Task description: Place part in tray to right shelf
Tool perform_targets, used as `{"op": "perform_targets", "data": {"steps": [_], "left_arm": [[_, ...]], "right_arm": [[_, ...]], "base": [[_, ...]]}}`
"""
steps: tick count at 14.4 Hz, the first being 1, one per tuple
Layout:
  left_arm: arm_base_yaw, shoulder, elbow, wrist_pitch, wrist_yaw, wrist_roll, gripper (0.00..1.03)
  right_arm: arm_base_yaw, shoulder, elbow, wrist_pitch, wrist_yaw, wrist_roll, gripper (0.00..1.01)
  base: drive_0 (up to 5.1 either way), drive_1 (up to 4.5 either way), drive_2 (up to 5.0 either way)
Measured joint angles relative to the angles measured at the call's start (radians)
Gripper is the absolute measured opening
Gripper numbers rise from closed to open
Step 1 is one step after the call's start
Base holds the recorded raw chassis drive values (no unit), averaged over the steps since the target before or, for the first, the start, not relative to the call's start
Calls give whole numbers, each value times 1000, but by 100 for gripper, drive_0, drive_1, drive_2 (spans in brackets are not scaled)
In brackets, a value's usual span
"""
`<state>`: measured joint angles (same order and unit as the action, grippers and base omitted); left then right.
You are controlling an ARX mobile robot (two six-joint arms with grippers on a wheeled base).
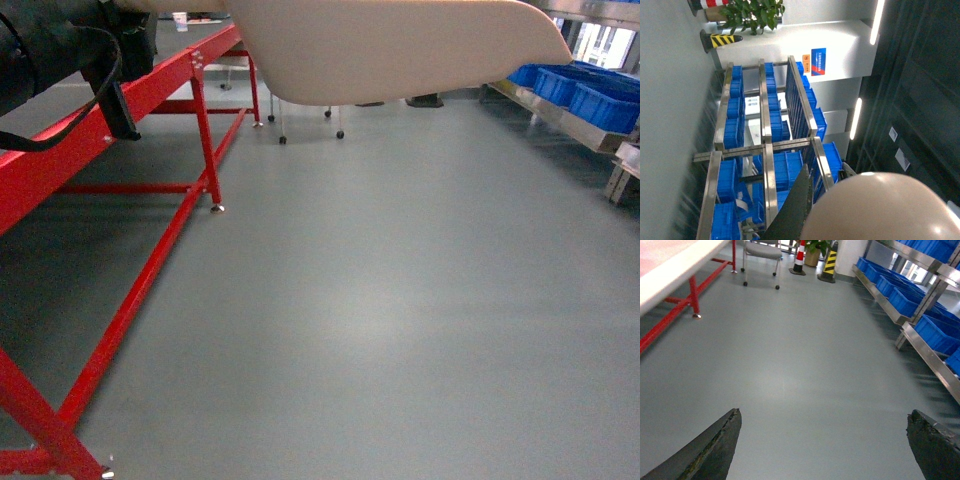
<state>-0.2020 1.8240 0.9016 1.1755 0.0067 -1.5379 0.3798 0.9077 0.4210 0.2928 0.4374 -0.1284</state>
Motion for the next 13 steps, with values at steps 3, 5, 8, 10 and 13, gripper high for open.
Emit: {"op": "perform_targets", "data": {"steps": [3,5,8,10,13], "left_arm": [[0,0,0,0,0,0,13],[0,0,0,6,0,-1,13],[1,0,0,6,-2,-1,13],[1,0,0,4,1,0,13],[0,0,0,6,-3,-1,12]], "right_arm": [[0,0,0,-2,0,0,98],[0,0,0,-1,0,0,98],[0,0,0,-3,0,0,98],[0,0,0,-2,0,0,98],[0,0,0,0,0,0,98]], "base": [[13,418,-391],[-5,399,-410],[-12,393,-416],[-7,397,-412],[-4,399,-407]]}}
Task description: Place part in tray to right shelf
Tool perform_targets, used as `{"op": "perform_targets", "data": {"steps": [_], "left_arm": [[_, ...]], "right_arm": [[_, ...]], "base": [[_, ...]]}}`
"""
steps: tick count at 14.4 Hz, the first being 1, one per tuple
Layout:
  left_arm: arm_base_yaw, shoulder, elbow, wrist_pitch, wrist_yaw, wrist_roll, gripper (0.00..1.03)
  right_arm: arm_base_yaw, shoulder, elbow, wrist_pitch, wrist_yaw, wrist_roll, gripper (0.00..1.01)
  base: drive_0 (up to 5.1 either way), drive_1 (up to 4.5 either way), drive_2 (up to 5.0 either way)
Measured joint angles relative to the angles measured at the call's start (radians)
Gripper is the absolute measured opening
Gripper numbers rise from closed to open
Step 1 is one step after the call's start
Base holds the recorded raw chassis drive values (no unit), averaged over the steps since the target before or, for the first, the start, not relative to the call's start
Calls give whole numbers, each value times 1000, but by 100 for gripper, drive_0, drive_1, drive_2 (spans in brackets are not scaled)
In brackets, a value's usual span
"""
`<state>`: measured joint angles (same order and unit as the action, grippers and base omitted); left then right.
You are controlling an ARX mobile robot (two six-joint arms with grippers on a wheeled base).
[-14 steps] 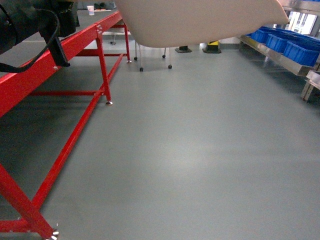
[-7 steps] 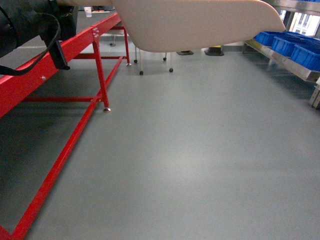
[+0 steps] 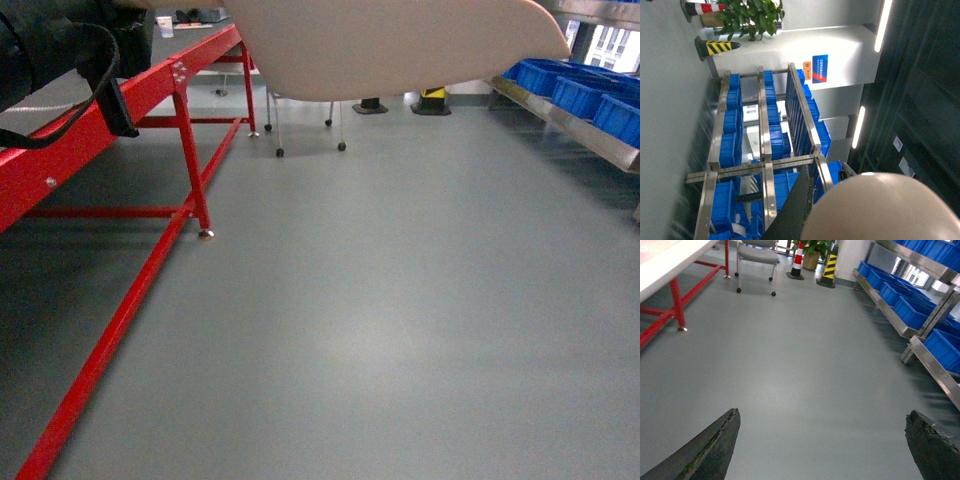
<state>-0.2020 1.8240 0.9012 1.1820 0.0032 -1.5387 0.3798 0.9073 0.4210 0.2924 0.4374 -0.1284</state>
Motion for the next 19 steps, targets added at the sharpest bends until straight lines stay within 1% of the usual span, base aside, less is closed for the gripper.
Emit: {"op": "perform_targets", "data": {"steps": [19], "left_arm": [[0,0,0,-1,2,0,12]], "right_arm": [[0,-2,0,6,0,0,98]], "base": [[0,403,-403]]}}
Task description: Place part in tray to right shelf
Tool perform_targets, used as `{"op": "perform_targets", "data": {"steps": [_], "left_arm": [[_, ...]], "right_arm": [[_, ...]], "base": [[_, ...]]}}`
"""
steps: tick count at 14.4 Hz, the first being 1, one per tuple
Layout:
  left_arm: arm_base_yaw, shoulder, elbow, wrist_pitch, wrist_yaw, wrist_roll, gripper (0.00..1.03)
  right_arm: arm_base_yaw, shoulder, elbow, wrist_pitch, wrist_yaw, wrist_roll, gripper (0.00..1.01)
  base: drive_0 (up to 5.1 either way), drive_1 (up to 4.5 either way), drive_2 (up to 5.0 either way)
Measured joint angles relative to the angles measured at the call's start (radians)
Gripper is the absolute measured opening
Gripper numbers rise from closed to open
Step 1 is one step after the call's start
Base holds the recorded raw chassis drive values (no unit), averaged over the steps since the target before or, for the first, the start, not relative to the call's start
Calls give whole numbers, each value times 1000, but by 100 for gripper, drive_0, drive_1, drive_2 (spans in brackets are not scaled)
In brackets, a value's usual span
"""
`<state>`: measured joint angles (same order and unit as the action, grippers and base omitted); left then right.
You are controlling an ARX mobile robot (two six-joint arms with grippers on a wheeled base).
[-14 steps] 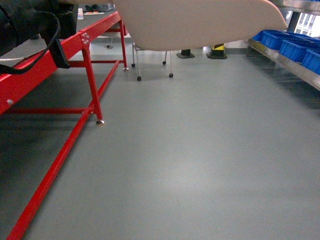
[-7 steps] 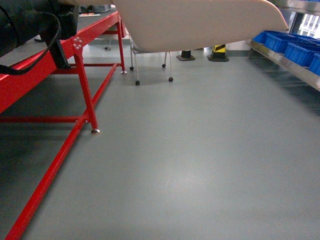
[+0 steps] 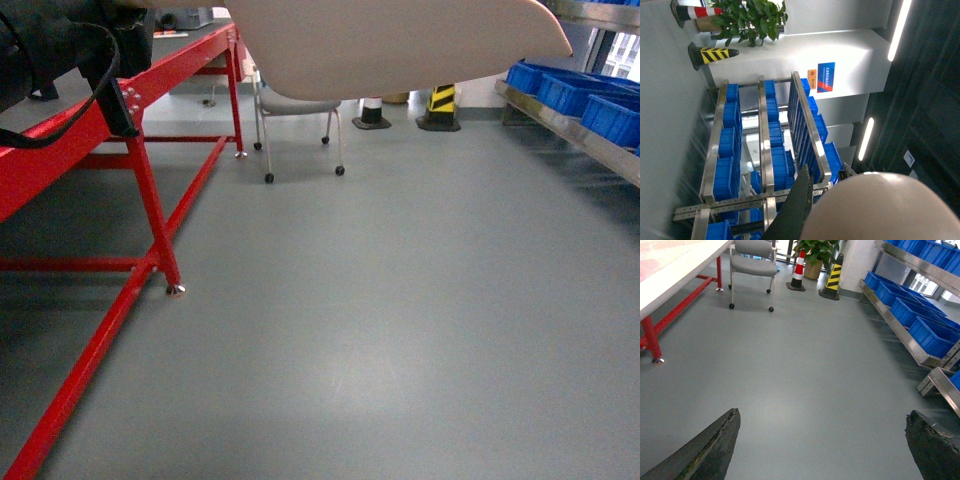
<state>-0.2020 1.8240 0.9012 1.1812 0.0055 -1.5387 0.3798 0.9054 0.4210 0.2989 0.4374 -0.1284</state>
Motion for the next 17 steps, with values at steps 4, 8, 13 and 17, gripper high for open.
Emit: {"op": "perform_targets", "data": {"steps": [4,8,13,17], "left_arm": [[0,0,0,-1,2,1,12],[-1,0,0,-2,0,1,12],[0,0,0,-2,-1,1,12],[0,0,0,1,0,0,12]], "right_arm": [[0,0,0,-3,0,0,98],[0,2,0,-8,0,0,98],[0,3,0,-8,0,0,98],[0,2,0,-6,0,0,98]], "base": [[9,412,-394],[9,412,-394],[-6,397,-409],[-2,401,-405]]}}
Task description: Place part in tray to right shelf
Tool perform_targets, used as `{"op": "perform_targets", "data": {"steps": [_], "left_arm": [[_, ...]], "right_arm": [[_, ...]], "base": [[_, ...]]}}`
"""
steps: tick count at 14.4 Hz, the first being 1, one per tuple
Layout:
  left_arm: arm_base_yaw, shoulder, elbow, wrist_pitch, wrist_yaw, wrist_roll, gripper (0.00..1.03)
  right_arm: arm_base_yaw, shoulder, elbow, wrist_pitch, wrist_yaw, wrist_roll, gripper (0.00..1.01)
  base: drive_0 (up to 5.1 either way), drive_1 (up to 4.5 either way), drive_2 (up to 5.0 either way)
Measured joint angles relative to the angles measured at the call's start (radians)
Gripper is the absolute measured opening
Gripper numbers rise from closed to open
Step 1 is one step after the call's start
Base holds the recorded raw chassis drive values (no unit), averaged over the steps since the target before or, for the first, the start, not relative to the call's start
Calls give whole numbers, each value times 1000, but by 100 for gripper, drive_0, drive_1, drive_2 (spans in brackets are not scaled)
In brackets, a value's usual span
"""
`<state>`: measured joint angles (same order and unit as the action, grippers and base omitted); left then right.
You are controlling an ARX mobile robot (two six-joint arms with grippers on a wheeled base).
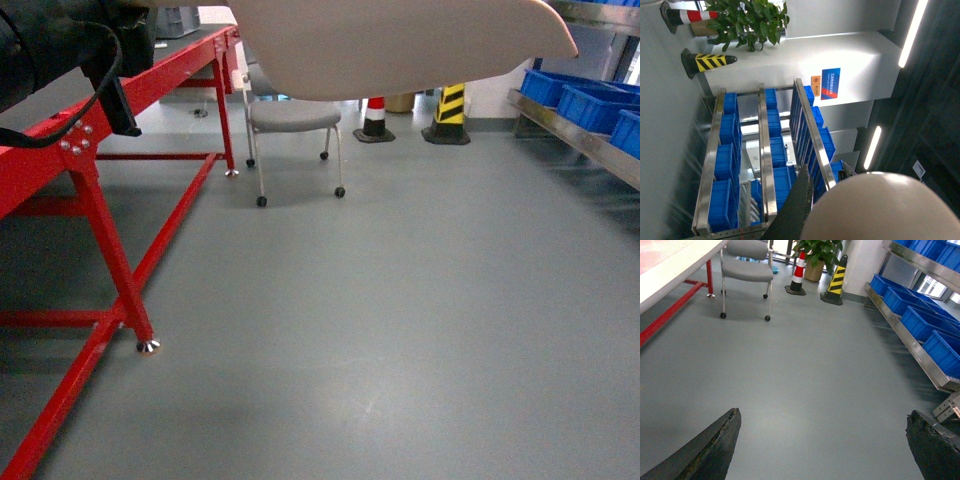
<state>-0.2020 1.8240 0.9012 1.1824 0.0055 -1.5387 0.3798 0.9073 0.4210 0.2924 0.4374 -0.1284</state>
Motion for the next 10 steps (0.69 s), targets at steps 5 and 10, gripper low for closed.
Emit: {"op": "perform_targets", "data": {"steps": [5,10], "left_arm": [[0,0,0,-3,1,1,12],[1,0,3,-7,1,-1,12]], "right_arm": [[0,0,0,1,0,0,98],[0,4,0,0,-1,0,98]], "base": [[3,406,-400],[-28,214,-270]]}}
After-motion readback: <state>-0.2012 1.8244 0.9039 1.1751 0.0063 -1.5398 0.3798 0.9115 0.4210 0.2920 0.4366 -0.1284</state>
